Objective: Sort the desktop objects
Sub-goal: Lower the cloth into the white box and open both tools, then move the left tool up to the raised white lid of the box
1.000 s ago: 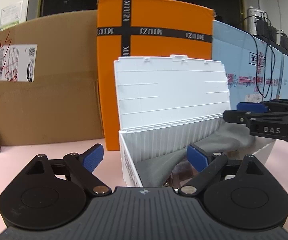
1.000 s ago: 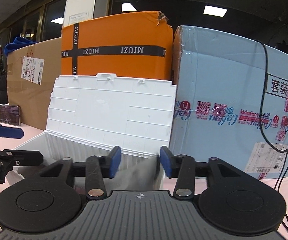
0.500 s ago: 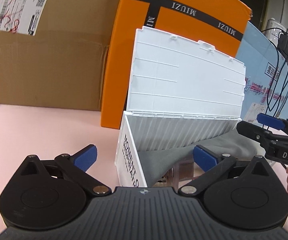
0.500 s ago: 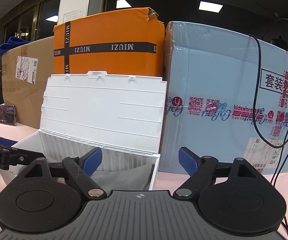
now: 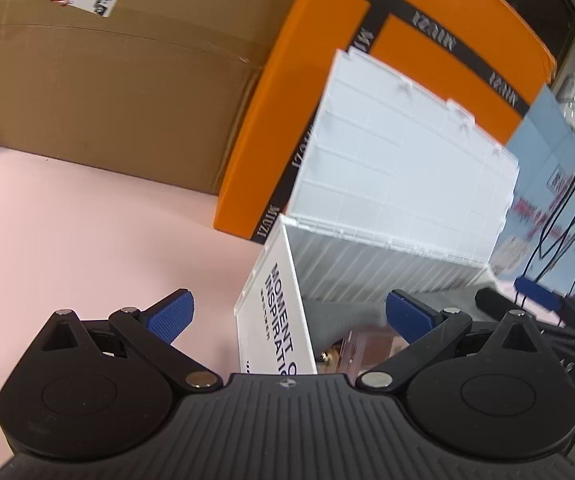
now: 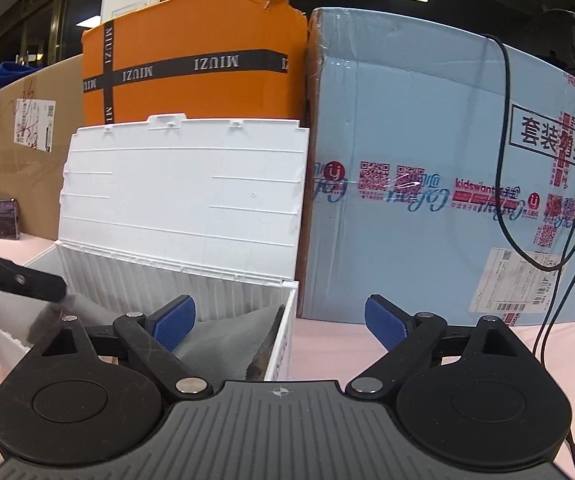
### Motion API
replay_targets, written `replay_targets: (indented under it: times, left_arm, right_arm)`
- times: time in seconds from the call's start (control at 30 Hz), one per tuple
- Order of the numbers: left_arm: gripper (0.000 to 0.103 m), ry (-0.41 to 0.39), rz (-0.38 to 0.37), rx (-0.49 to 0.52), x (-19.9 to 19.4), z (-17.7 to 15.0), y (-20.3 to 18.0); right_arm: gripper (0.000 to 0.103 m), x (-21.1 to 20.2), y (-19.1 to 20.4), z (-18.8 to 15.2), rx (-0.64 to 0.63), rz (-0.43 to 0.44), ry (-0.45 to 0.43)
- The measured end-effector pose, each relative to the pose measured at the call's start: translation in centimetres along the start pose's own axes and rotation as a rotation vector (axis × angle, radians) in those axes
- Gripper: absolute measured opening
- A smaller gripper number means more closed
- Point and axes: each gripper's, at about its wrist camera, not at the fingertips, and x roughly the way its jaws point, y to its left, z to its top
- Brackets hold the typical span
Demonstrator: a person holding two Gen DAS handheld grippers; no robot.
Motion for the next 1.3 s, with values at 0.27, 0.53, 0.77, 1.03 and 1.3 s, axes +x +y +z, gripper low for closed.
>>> replay_targets:
  times: [0.27, 0.53, 0.77, 1.03, 1.3]
  left_arm:
    - [0.103, -0.029, -0.043, -0.039, -0.7, 0.2, 0.1]
    - [0.103, -0.041, -0.058, -0.038, 0.4, -0.2, -0.1]
    - [0.103, -0.096, -0.039, -0.054, 0.3, -0.3, 0.3]
    - [0.103, -0.165, -0.034, 0.011, -0.4, -0.2, -0.4]
    - [0.103, -0.168, -0.036, 0.024, -0.3, -0.2, -0.4]
  right_arm:
    - [0.092, 0.7, -0.5, -0.4, 0.012, -0.021, 0.042]
    - [0.099, 0.7, -0.7, -0.4, 0.015, -0.031, 0.001]
    - [0.103, 0.2, -1.0, -0.2, 0.056, -0.008, -0.097]
    - [0.103, 0.7, -1.5, 1.2, 0.136, 0.117, -0.167]
    - [0.103, 1.0, -1.5, 3.3, 0.1, 0.181, -0.262]
